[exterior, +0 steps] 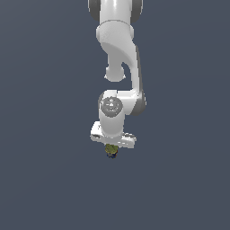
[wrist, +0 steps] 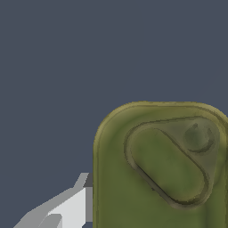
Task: Pick up the object and move it to a goal position.
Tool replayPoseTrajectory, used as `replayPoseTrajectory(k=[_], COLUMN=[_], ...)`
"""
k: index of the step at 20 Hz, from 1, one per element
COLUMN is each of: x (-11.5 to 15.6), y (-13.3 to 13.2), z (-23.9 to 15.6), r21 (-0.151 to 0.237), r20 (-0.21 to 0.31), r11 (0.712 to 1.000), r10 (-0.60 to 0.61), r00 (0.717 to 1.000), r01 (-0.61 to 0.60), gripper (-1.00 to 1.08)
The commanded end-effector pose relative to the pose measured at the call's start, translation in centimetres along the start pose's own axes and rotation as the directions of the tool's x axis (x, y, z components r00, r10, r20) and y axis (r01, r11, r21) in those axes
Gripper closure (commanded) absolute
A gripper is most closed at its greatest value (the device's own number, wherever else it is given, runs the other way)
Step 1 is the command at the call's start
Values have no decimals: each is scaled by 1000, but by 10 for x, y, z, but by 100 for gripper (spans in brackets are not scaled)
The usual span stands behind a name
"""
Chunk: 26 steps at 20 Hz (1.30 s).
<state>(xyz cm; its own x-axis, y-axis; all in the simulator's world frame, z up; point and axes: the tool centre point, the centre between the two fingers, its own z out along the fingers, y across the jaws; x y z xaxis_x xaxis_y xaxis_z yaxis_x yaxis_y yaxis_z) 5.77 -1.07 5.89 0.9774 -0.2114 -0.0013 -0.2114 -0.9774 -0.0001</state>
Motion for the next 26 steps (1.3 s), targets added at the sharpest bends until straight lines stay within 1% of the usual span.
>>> replayPoseTrajectory(k=[1,8,12,16,26], x=[1,0,2,8,27], y=[0,0,-7,-23,-76], z=[0,0,-2,-6,-22], r21=[0,0,0,0,0], r20=[-1,0,0,0,-1], r11=[1000,1000,1000,1000,1000], r10=[1,0,0,0,1], r00=[1000,1000,1000,1000,1000], r01=[-1,0,0,0,-1], gripper=[108,108,108,108,108])
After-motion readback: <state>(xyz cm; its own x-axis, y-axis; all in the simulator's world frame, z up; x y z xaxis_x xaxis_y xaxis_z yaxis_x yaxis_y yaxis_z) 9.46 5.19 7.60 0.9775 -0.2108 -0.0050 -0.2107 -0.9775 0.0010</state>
